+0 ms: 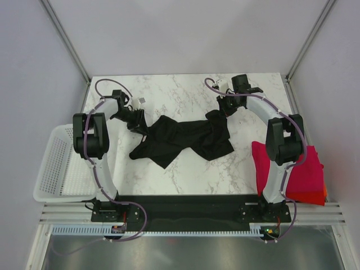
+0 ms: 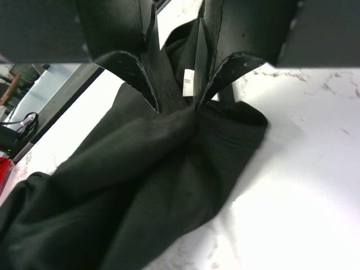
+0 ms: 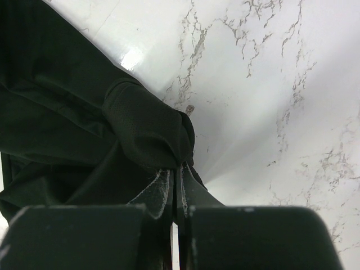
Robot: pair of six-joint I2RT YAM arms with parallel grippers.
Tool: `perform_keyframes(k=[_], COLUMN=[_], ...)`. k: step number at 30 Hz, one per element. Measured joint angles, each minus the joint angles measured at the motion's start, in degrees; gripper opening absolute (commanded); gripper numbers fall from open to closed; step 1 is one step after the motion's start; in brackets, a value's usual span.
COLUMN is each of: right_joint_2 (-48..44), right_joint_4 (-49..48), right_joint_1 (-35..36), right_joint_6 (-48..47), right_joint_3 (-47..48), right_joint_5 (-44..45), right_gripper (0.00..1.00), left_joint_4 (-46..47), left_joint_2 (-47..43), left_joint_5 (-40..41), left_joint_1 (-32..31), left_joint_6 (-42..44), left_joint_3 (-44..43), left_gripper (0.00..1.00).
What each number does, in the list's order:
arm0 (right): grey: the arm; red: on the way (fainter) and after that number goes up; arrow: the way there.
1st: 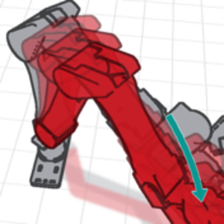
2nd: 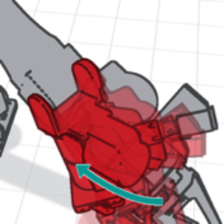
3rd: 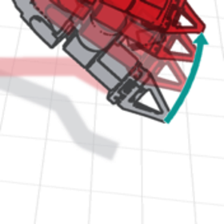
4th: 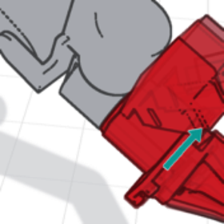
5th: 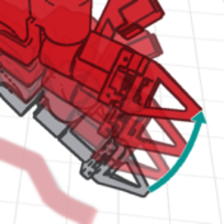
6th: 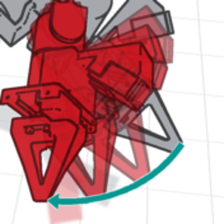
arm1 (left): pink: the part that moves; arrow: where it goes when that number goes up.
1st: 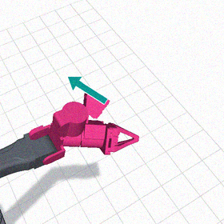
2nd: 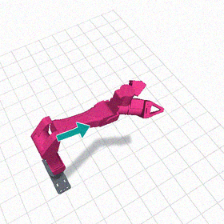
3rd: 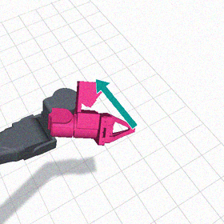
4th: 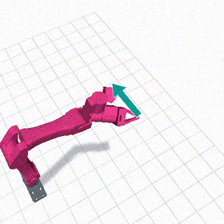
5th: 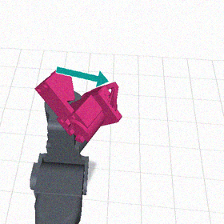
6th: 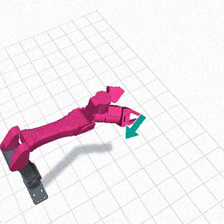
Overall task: Fold and stack the t-shirts
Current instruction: Flatten the tshirt out
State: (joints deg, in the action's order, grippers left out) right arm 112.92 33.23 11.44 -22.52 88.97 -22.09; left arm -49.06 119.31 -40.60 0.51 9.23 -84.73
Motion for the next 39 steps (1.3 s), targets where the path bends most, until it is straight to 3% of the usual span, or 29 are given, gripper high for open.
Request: perform_keyframes(k=[26, 39], right_joint_2=[0.8, 0.8], right_joint_4=[-0.1, -0.1], right_joint_1=[0.0, 0.0], right_joint_6=[0.2, 0.2], right_joint_3=[0.5, 0.5], right_joint_5=[-0.1, -0.1], right_gripper=[0.0, 0.0], left_joint_4=[0.9, 1.0], left_joint_2=[-2.3, 0.0], left_joint_5=[6.7, 7.5], left_joint_1=[-2.5, -2.5], left_joint_6=[-0.5, -0.8], left_joint_3=[1.7, 0.8], left_gripper=[0.47, 0.32])
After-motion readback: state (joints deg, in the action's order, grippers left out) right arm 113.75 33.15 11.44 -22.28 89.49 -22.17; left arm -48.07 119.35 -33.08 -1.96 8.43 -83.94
